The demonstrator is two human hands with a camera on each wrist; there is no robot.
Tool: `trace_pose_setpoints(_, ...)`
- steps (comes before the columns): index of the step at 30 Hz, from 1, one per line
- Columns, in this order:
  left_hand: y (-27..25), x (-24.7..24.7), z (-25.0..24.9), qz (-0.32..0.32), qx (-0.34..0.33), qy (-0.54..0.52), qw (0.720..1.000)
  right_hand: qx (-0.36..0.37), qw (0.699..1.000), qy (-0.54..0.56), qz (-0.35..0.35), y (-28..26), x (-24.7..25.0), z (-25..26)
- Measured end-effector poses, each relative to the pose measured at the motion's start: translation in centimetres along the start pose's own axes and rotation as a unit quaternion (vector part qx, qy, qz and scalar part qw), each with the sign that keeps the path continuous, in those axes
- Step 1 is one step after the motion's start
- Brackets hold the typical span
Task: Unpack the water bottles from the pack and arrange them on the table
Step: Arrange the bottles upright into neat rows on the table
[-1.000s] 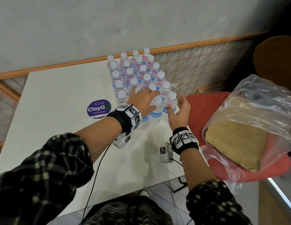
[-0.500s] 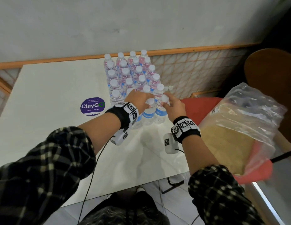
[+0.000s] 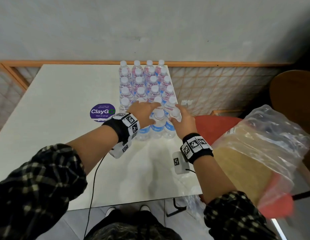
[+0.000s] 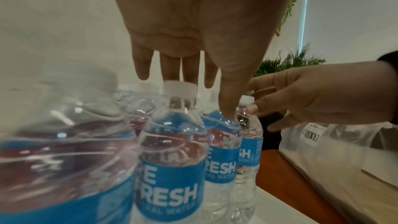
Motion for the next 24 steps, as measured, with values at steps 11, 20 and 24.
trace_pose_setpoints(11, -1.9, -0.6, 2.8, 0.046, 0.037, 0.046, 0.997, 0.091, 0.961, -0.262, 0.008, -0.6, -3.2, 3.7)
trace_pose_setpoints(20, -2.1, -0.5, 2.5, 0.045, 0.023, 0.058, 0.997, 0.073, 0.957, -0.282, -0.015, -1.5, -2.9, 4.2)
trace_pose_setpoints(24, -3.2, 0.0, 3.3, 0.040, 0.018, 0.061, 0.997, 0.115, 0.948, -0.297, -0.016, -2.4, -3.5, 5.9)
Point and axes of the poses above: each hand's wrist, its own y-axis towards the middle knuckle, its own x-axis out of the back of the hand, z = x × y, the point moved 9 cm from there along y, towards the middle knuckle, and after that the axes turned 12 degrees about -x, right-handed, at the moved point
